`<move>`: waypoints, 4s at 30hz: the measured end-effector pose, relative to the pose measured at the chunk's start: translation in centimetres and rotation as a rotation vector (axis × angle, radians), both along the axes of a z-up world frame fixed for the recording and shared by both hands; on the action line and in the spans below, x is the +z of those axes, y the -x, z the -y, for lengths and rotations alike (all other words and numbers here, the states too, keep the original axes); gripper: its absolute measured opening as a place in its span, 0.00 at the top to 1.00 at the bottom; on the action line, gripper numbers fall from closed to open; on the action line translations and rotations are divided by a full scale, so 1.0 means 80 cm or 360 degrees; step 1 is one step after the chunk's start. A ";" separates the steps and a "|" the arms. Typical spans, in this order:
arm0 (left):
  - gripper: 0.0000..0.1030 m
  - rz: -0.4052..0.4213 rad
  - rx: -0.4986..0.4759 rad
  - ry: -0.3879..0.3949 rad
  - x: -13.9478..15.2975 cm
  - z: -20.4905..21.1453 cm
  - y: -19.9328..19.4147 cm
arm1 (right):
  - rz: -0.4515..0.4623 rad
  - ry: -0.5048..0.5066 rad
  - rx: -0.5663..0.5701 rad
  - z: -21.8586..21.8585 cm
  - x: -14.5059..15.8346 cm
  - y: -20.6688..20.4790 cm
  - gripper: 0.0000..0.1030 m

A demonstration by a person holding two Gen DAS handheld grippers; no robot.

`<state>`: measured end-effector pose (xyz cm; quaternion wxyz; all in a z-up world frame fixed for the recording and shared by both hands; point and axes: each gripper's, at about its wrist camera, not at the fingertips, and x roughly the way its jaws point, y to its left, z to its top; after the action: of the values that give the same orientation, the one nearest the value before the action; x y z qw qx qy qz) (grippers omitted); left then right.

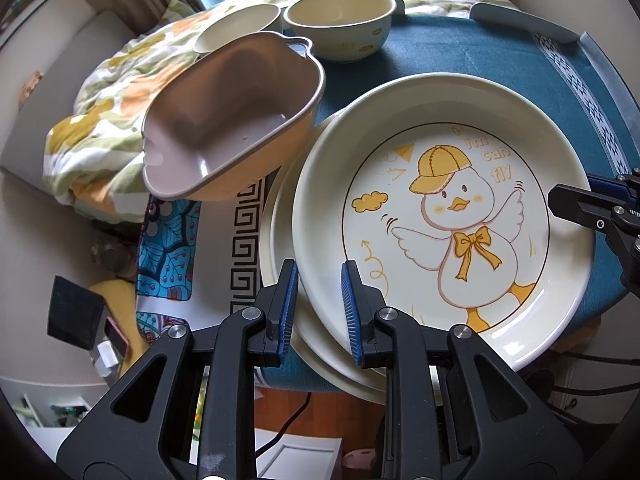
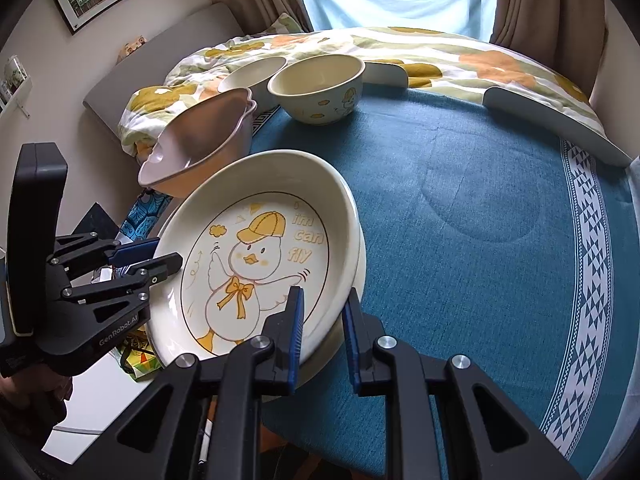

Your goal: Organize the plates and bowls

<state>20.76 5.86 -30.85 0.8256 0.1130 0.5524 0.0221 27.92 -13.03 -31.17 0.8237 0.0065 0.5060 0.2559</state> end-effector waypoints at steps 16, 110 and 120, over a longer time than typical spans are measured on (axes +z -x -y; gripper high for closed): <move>0.81 0.0006 0.0006 -0.0068 0.005 0.004 0.007 | -0.0030 -0.0020 0.0022 -0.003 -0.004 -0.009 0.83; 0.87 0.0244 -0.0051 0.0499 0.145 0.111 0.003 | 0.0069 -0.0174 -0.0130 0.121 0.118 -0.006 0.87; 0.87 0.0021 -0.0266 0.0480 0.066 0.270 0.002 | -0.0058 -0.0096 -0.0406 0.269 0.057 0.027 0.87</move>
<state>20.57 -15.76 -25.59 0.8357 0.0332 0.5328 -0.1289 25.75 -34.51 -26.59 0.8397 0.1001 0.5079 0.1641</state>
